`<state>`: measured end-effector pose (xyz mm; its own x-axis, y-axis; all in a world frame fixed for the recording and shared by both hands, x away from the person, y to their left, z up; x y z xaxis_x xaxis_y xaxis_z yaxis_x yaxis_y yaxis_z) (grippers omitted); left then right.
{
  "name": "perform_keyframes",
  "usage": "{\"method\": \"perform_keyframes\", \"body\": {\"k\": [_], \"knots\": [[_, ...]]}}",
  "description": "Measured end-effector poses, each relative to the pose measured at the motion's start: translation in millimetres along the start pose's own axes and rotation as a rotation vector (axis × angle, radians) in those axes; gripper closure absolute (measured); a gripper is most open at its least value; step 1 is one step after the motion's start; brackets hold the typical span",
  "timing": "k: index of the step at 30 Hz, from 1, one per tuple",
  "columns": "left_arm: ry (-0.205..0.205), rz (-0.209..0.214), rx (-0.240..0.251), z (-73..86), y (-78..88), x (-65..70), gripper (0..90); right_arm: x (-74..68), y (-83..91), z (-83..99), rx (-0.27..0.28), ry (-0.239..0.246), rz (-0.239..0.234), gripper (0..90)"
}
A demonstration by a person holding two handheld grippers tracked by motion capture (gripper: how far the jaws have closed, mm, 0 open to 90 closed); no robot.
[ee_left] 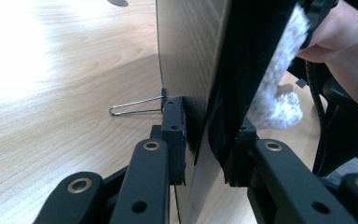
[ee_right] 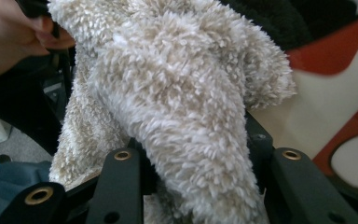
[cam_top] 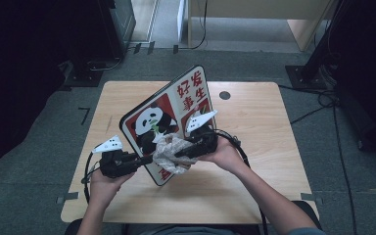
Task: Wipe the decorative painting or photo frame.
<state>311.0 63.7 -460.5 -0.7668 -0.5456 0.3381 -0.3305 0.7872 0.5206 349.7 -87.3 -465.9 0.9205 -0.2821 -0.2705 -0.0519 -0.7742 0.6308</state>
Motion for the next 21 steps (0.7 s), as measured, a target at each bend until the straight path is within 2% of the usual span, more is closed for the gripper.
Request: {"method": "perform_keyframes", "body": {"k": [16,21], "knots": [[0.004,0.002,-0.002,-0.3,0.0,0.0,74.4,5.2,-17.5,35.2,-0.069,-0.032,-0.002,60.8],[0.004,0.004,-0.003,-0.4,0.0,0.0,74.2,6.8,-24.3,49.8,-0.112,-0.044,-0.003,60.8]]}}
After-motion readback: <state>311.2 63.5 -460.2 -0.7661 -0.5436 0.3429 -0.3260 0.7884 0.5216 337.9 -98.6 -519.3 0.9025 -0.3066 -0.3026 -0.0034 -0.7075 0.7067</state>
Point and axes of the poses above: each handheld gripper's, and its own axes: y roughly backward along the jaws, z roughly out of its underside, x roughly to its right, the point moved 9 cm from there along -y, roughly forward along the jaws, and after that the axes turned 4 degrees about -x, right-handed, at the moved point
